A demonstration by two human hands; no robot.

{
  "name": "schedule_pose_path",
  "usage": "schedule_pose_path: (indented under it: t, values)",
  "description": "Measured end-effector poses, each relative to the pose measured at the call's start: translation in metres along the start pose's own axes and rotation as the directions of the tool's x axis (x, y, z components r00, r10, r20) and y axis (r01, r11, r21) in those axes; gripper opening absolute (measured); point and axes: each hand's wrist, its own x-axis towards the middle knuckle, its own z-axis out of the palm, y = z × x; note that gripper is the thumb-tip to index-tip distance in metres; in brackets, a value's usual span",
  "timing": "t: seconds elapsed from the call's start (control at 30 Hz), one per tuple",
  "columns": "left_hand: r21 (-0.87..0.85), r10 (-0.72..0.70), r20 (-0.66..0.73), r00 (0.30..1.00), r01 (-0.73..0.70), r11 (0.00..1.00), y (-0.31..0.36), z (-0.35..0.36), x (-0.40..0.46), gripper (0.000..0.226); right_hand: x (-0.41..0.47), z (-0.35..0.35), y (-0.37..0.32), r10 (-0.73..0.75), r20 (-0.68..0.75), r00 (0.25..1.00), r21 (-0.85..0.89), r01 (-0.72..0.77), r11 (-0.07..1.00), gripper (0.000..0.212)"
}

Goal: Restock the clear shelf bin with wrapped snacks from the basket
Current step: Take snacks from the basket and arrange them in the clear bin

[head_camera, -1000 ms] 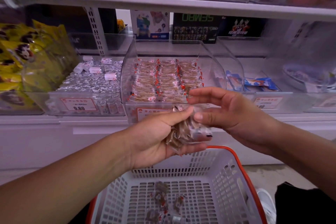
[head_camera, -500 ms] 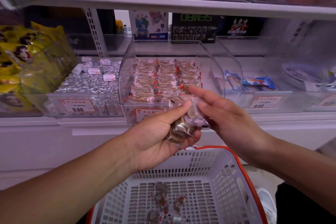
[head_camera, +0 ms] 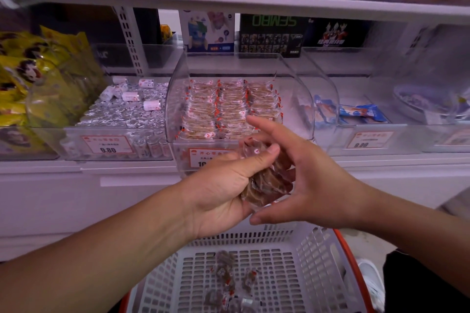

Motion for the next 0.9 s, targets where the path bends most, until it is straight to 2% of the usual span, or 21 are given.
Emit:
schedule_pose_path:
  t: [0.07,0.17,0.27,0.37,0.43,0.53,0.73,0.83,0.9]
  values:
    - [-0.037,0.007,0.017,1.0,-0.006,0.999,-0.001,0.0,0.0,0.039,0.001,0.0,-0.002,-0.006,-0.002,1.0,0.009,0.006,1.0,0.113]
    - [-0.056,0.027,0.038,0.999,-0.025,0.998,-0.003,-0.002,0.001,0.042,-0.001,0.0,-0.003,-0.016,-0.026,1.0,0.006,0.016,1.0,0.099]
    - [-0.034,0.027,0.044,0.999,-0.026,0.999,-0.007,-0.005,0.001,0.037,-0.001,0.001,-0.003,-0.008,-0.018,1.0,-0.024,0.008,1.0,0.093]
    - [0.014,-0.017,0.042,0.999,0.016,1.0,-0.008,-0.008,-0.001,0.033,-0.001,0.003,0.0,-0.008,0.029,1.0,-0.093,0.01,0.996,0.097]
    - [0.059,-0.056,0.046,0.997,0.053,0.997,-0.004,-0.009,-0.002,0.037,-0.002,0.001,0.0,-0.005,0.056,0.998,-0.121,0.011,0.993,0.109]
    - [0.129,-0.086,0.055,0.995,0.078,0.988,0.005,-0.011,-0.003,0.045,-0.003,-0.007,0.001,0.001,0.099,0.995,-0.061,0.005,0.998,0.12]
    - [0.194,-0.084,0.001,0.996,0.083,0.977,0.011,-0.014,-0.003,0.039,-0.001,-0.02,0.005,-0.008,0.114,0.993,0.024,0.005,1.0,0.106]
    - [0.306,-0.083,-0.034,0.996,0.089,0.948,0.009,-0.011,-0.005,0.032,-0.001,-0.017,0.004,-0.006,0.09,0.996,0.016,0.005,1.0,0.108]
    - [0.351,-0.073,-0.064,0.995,0.091,0.932,0.007,-0.009,-0.005,0.031,-0.002,-0.017,0.003,-0.036,0.124,0.992,-0.028,0.04,0.999,0.11]
